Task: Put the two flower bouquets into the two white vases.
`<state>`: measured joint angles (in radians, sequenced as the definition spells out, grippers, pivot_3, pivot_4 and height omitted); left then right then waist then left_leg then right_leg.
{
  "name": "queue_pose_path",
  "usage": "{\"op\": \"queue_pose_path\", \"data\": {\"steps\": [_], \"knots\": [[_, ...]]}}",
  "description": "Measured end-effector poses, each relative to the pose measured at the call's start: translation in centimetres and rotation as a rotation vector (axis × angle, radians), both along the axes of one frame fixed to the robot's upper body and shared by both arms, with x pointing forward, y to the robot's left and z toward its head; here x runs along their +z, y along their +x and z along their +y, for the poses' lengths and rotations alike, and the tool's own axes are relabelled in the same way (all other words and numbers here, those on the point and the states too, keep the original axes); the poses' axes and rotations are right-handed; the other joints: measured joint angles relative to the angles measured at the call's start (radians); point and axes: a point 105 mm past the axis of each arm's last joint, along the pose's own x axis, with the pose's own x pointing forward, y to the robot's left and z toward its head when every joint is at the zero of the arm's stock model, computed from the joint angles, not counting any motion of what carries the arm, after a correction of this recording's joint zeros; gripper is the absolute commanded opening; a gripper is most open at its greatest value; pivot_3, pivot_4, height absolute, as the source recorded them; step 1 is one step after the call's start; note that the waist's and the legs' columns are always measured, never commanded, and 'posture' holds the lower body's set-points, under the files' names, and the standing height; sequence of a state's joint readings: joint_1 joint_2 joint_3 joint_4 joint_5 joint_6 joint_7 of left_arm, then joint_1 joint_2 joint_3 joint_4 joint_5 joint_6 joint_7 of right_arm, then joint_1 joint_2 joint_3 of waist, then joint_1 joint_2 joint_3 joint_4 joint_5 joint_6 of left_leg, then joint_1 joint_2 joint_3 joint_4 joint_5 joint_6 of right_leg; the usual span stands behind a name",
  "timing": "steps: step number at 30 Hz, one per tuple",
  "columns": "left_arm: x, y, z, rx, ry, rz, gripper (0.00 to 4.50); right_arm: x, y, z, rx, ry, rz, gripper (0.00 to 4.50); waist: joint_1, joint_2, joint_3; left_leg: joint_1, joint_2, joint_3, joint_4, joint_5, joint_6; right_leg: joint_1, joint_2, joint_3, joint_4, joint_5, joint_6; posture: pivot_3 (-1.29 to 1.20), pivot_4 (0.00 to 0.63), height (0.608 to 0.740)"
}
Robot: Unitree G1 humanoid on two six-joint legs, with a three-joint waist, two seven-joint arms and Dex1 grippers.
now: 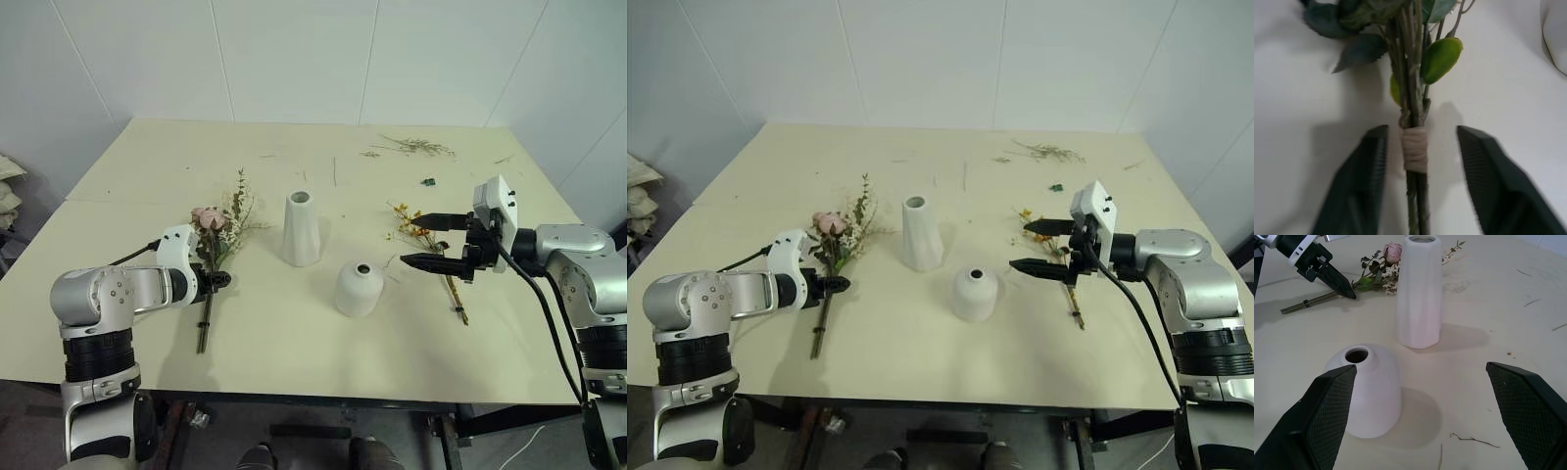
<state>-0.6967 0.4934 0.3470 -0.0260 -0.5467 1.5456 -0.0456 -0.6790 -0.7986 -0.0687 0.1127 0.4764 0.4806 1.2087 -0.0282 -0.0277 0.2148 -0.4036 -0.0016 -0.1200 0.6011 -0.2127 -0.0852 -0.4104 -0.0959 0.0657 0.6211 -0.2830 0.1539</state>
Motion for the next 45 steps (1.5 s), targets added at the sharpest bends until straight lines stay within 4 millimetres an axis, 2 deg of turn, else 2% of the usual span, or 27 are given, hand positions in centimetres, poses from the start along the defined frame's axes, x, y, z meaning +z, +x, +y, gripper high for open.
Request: {"op": "queue_pose_path", "data": {"steps": [3,6,8,10,12,13,15,16,19,21,22,27,33,38,45], "knots": [[0.0,0.2,0.1,0.003,0.005,-0.004,0.17,0.3,-0.1,-0.5,-0.017,0.026,-0.010,4.50,0.000,0.000,0.000,0.000,0.000,0.000,0.000,0.000,0.000,0.000,0.000,0.000,0.000,0.000,0.000,0.00,0.150,0.740],[0.3,0.7,0.2,0.008,0.003,-0.020,0.13,0.3,-0.2,-0.8,-0.027,0.037,-0.013,4.50,0.000,0.000,0.000,0.000,0.000,0.000,0.000,0.000,0.000,0.000,0.000,0.000,0.000,0.000,0.000,0.00,0.150,0.740],[1.3,1.1,0.5,0.010,0.012,-0.054,0.13,0.3,-0.3,-0.9,-0.035,0.042,-0.015,4.50,-0.002,0.000,0.000,0.000,0.000,0.000,0.000,0.000,0.000,0.000,0.000,0.000,0.000,0.000,0.000,0.00,0.150,0.740],[2.9,1.9,1.0,0.013,0.021,-0.124,0.13,0.3,-0.3,-1.0,-0.043,0.042,-0.019,4.50,-0.001,0.000,0.000,0.000,0.000,0.000,0.000,0.000,0.000,0.000,0.000,0.000,0.000,0.000,0.000,0.00,0.150,0.740],[5.3,2.8,1.2,-0.005,0.026,-0.243,0.13,0.2,-0.5,-1.2,-0.053,0.043,-0.023,4.50,0.000,0.000,0.000,-0.001,0.000,0.000,0.000,0.000,0.000,0.000,0.000,0.000,-0.001,0.000,0.000,0.00,0.150,0.740],[5.5,2.9,1.3,-0.005,0.026,-0.253,0.13,0.2,-0.5,-1.2,-0.054,0.043,-0.023,4.50,0.000,0.000,0.000,-0.001,0.000,0.000,0.000,0.000,0.000,0.000,0.000,0.000,-0.001,0.000,0.000,0.00,0.150,0.740],[9.3,4.1,1.4,-0.033,0.033,-0.463,0.13,0.4,-0.6,-1.5,-0.074,0.048,-0.037,4.50,0.000,0.000,0.000,-0.001,0.000,0.001,0.000,0.000,0.000,0.000,-0.001,0.000,-0.001,0.000,0.001,0.00,0.150,0.740],[12.6,5.4,1.2,-0.073,0.016,-0.688,0.13,0.4,-0.9,-2.0,-0.091,0.046,-0.046,4.50,0.004,-0.001,0.001,-0.002,0.000,0.000,0.000,0.000,-0.001,-0.001,0.000,-0.001,-0.001,0.000,0.000,0.00,0.150,0.740],[18.9,5.7,0.4,-0.155,0.005,-1.009,0.13,0.5,-1.4,-2.6,-0.104,0.048,-0.055,4.50,0.009,-0.001,0.001,-0.003,0.000,0.001,0.000,0.000,-0.001,0.001,-0.001,-0.001,-0.006,0.002,0.002,0.00,0.150,0.740],[22.0,5.4,-0.8,-0.223,-0.019,-1.182,0.13,0.5,-1.7,-2.6,-0.102,0.055,-0.060,4.50,0.009,-0.001,0.000,-0.003,0.000,0.001,0.000,-0.001,0.000,0.003,-0.001,-0.001,-0.009,0.003,0.003,0.00,0.150,0.740],[22.7,5.3,-1.4,-0.260,-0.033,-1.241,0.13,0.7,-1.9,-2.6,-0.098,0.062,-0.065,4.50,0.008,-0.001,0.000,-0.003,0.000,0.001,0.000,-0.001,0.001,0.003,-0.001,-0.001,-0.010,0.003,0.004,0.00,0.150,0.740],[22.7,6.1,-4.2,-0.383,-0.239,-1.350,0.13,1.3,-3.4,-3.2,-0.093,0.079,-0.079,4.50,0.006,-0.001,0.001,-0.004,0.000,0.001,0.000,-0.002,0.002,0.002,-0.001,-0.001,-0.010,0.003,0.004,0.00,0.150,0.740],[24.7,5.0,-6.1,-0.516,-0.477,-1.455,0.13,2.8,-5.2,-3.5,-0.103,0.145,-0.107,4.50,-0.003,-0.001,0.001,-0.004,0.000,0.001,0.000,-0.002,0.004,0.001,-0.001,-0.001,-0.009,0.002,0.005,0.00,0.150,0.740],[23.5,5.1,-7.4,-0.598,-0.618,-1.412,0.13,2.5,-6.8,-3.5,-0.127,0.168,-0.082,4.50,0.002,-0.001,0.001,-0.004,0.000,0.001,0.003,-0.002,0.004,0.002,-0.001,-0.001,-0.007,0.002,0.005,0.00,0.150,0.740],[22.7,4.4,-8.9,-0.727,-0.708,-1.385,0.13,2.6,-8.9,-3.6,-0.138,0.178,-0.068,4.50,0.001,-0.002,0.001,-0.004,0.000,0.001,0.005,-0.003,0.004,0.002,-0.001,-0.001,-0.004,0.002,0.005,0.00,0.150,0.740]]}}
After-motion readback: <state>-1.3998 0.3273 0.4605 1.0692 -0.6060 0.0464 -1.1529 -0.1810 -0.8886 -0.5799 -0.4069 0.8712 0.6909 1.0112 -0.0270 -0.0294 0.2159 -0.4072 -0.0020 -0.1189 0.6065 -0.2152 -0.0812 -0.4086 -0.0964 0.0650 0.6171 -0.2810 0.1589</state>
